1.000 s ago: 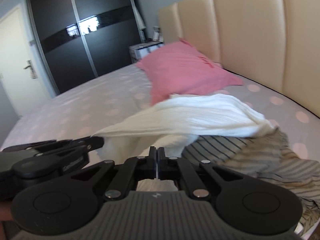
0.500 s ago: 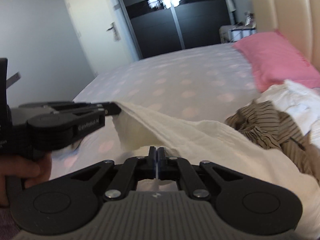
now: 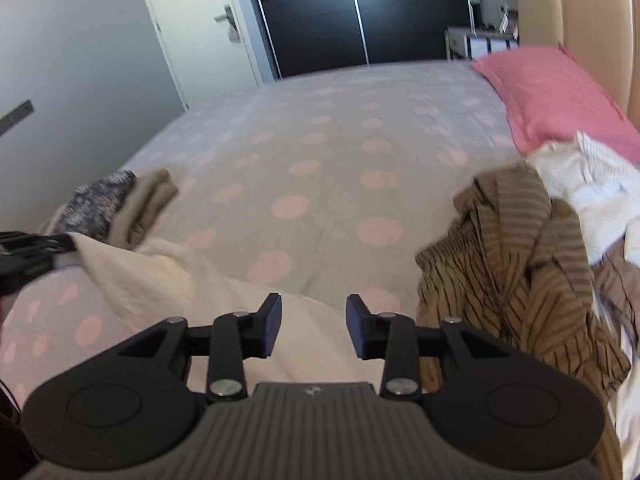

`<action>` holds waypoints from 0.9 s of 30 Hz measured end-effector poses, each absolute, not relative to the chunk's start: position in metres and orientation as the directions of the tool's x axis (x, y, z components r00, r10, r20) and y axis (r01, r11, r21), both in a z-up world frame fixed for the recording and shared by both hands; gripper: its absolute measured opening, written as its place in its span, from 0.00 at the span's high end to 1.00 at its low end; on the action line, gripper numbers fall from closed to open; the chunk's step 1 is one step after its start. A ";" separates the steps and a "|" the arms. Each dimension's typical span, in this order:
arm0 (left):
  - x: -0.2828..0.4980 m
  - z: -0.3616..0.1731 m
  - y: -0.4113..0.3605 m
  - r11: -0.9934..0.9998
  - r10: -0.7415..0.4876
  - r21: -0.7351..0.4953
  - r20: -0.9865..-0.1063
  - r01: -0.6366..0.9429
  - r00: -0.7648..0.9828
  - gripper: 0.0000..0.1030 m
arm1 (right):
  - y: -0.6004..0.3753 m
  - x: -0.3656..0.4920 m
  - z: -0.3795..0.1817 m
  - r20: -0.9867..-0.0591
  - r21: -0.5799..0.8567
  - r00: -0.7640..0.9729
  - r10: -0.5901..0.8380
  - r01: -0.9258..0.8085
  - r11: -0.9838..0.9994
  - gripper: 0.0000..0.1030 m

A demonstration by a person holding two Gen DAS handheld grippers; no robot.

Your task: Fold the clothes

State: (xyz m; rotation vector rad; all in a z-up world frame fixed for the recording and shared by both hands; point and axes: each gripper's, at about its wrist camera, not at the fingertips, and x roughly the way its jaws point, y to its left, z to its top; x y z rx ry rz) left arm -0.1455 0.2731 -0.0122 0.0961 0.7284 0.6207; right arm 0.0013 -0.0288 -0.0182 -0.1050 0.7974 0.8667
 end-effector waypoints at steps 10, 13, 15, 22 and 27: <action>-0.219 0.007 0.375 0.568 0.774 0.307 -0.515 -0.763 0.369 1.00 | -0.037 0.038 -0.043 -0.707 0.044 0.540 0.457 -0.612 0.790 0.24; -0.232 -0.002 0.401 0.520 0.779 0.285 -0.546 -0.805 0.309 1.00 | -0.048 0.054 -0.051 -0.732 -0.045 0.575 0.365 -0.575 0.817 0.19; -0.233 -0.010 0.406 0.529 0.756 0.262 -0.577 -0.807 0.308 1.00 | -0.054 0.062 -0.059 -0.754 -0.109 0.577 0.313 -0.580 0.808 0.18; -0.218 -0.014 0.393 0.624 0.696 0.229 -0.598 -0.747 0.398 1.00 | -0.087 0.101 -0.094 -0.822 -0.224 0.547 0.156 -0.564 0.795 0.16; -0.205 -0.019 0.387 0.665 0.658 0.205 -0.616 -0.718 0.433 1.00 | -0.090 0.128 -0.119 -0.894 -0.065 0.403 0.197 -0.551 0.832 0.15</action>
